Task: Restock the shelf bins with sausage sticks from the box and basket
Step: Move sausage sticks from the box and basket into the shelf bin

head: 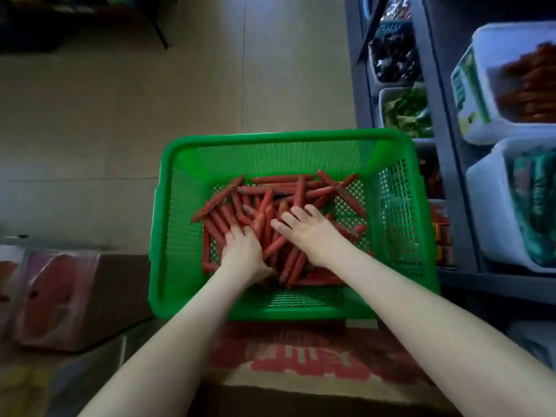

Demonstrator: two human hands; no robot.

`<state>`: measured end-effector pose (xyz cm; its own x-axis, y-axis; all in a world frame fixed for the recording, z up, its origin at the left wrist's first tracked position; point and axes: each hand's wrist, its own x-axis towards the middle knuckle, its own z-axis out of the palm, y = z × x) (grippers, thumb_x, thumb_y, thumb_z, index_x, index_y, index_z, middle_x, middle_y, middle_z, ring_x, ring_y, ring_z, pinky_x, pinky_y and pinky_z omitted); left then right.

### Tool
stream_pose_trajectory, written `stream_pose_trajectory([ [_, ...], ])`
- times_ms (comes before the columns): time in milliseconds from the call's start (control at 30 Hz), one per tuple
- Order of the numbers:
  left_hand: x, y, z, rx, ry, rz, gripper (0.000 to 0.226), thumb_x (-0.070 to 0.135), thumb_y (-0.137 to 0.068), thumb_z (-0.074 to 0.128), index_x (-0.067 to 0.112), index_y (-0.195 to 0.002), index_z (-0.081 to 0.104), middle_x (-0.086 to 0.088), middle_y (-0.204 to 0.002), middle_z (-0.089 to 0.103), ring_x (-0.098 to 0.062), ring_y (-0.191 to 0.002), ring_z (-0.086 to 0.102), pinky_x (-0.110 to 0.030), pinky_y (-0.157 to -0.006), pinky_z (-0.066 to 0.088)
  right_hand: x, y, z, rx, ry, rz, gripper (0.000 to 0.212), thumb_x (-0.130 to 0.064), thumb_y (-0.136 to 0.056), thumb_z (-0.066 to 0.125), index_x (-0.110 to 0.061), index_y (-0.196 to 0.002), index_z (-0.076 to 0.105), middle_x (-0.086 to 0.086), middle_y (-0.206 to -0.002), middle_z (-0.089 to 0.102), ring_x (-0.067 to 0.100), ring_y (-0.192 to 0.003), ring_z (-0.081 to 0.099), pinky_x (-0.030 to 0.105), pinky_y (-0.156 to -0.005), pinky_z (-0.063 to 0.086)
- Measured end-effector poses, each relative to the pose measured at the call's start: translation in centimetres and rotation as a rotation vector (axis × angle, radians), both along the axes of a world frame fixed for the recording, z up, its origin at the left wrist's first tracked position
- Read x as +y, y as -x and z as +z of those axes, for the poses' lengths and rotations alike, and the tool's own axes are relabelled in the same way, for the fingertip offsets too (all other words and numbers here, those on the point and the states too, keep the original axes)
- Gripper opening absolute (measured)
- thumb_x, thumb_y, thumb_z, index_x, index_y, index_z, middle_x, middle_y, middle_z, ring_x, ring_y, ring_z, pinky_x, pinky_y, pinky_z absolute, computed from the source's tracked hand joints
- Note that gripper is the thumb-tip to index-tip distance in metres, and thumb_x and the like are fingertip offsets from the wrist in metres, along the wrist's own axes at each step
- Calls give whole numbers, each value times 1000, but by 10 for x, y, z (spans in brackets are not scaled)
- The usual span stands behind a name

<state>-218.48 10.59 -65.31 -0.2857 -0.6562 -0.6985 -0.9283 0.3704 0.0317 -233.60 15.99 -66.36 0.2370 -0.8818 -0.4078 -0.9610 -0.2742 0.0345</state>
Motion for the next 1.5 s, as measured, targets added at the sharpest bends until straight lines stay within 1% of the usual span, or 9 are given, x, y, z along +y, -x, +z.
stream_pose_trajectory([
  [100, -3, 1, -5, 26, 63, -46, 93, 44, -71, 77, -2, -135, 26, -23, -139, 24, -38, -126, 30, -44, -105, 33, 3, 4, 0, -21, 77, 24, 78, -23, -77, 68, -21, -144, 28, 7, -139, 37, 28, -126, 36, 40, -100, 31],
  [200, 2, 5, -9, 86, 112, 2, 64, 23, -79, 68, 0, -128, 33, -20, -134, 30, -38, -121, 35, -44, -100, 37, 11, 8, -5, -50, 190, -18, 68, -23, -43, 84, -20, -108, 65, 5, -109, 59, 25, -99, 50, 38, -85, 38],
  [333, -1, 5, -9, 154, 4, 31, 36, 19, -83, 59, 6, -115, 47, -16, -121, 51, -36, -110, 51, -42, -89, 44, 10, 7, 2, -112, 208, -23, 36, -10, -42, 81, -10, -76, 69, 10, -95, 63, 29, -96, 54, 38, -82, 47],
  [500, 1, -6, 23, 220, -105, 40, 30, 19, -83, 64, 8, -107, 50, -13, -106, 63, -33, -97, 59, -35, -78, 46, 24, 8, 30, -92, 40, -109, 34, -14, -88, 54, -13, -122, 49, 7, -114, 64, 30, -108, 58, 37, -82, 45],
  [667, -1, -22, 97, 446, -135, 118, 24, 30, -86, 66, 16, -98, 51, -2, -85, 62, -22, -78, 59, -32, -67, 47, 57, 20, 87, -177, 176, -373, 48, -12, -87, 54, -10, -133, 42, 9, -114, 60, 31, -105, 57, 39, -83, 47],
  [1000, 12, -8, 349, 1000, -117, -33, 32, 36, -74, 73, 32, -100, 56, 11, -76, 58, -5, -67, 50, -21, -65, 42, 127, -10, 335, -708, 771, -1025, 24, -21, -80, 73, -14, -101, 62, -1, -78, 61, 22, -76, 61, 27, -58, 31],
  [1200, 74, 28, 495, 1267, -376, -256, 22, 9, -87, 66, 25, -89, 51, 8, -51, 46, -1, -34, 37, -14, -35, 31, 213, -37, 507, -882, 1151, -1169, 26, -19, -75, 77, -36, -83, 58, -28, -69, 65, -11, -67, 60, 12, -64, 46],
  [1367, 143, 51, 582, 1365, -582, -507, 23, 9, -89, 63, 25, -84, 46, 6, -50, 45, -4, -35, 37, -15, -35, 29, 301, -65, 614, -822, 1377, -1146, 17, -18, -75, 78, -16, -77, 62, -18, -63, 64, -3, -59, 60, 19, -61, 50],
  [1500, 200, 69, 622, 1435, -683, -711, 15, 18, -89, 63, 19, -86, 49, 0, -56, 48, -10, -42, 40, -19, -38, 32, 370, -93, 668, -748, 1636, -1129, 29, -1, -75, 76, -10, -52, 60, -17, -53, 56, -7, -53, 53, 8, -55, 43],
])
